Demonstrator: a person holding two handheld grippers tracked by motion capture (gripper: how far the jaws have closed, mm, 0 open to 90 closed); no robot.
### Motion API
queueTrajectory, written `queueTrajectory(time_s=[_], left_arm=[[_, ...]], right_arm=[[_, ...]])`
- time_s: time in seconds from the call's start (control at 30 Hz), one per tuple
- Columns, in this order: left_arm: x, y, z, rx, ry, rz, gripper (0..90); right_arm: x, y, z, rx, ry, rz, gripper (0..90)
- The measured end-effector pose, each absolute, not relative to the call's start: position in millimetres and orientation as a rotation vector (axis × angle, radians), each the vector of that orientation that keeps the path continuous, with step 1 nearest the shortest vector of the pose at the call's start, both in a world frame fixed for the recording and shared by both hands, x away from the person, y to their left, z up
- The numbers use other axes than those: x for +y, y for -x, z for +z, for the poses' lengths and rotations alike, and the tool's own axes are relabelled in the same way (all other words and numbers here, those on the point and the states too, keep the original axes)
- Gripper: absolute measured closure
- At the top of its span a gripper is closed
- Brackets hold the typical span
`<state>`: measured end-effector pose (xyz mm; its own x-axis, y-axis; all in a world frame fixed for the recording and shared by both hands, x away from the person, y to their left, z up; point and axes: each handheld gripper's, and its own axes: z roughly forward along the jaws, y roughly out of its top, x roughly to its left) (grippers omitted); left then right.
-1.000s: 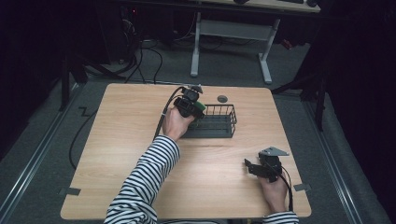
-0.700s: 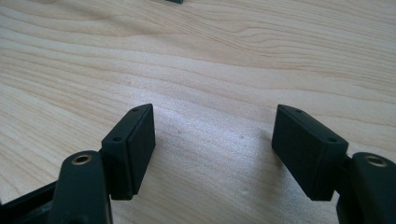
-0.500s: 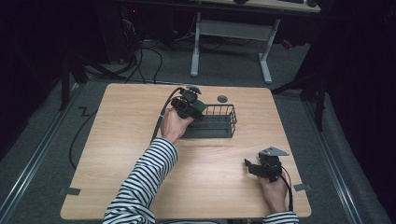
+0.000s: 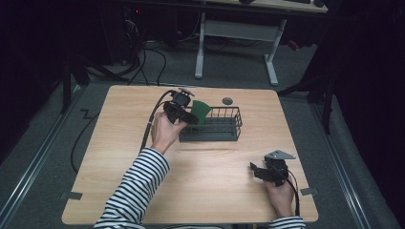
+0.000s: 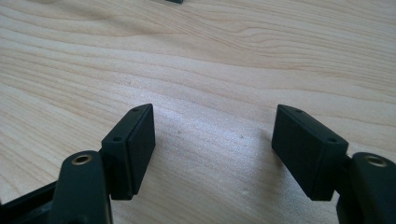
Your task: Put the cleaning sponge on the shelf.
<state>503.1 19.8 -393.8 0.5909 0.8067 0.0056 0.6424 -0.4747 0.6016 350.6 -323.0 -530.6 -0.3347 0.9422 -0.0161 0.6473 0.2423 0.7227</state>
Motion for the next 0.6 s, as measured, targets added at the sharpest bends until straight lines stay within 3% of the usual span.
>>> queueTrajectory(time_s=[0.6], left_arm=[[80.9, -452.2, -390.5, 1.139, -2.172, 0.422, 22.5]], right_arm=[[-323.0, -350.6, -530.6, 2.067, -1.452, 0.871, 30.4]])
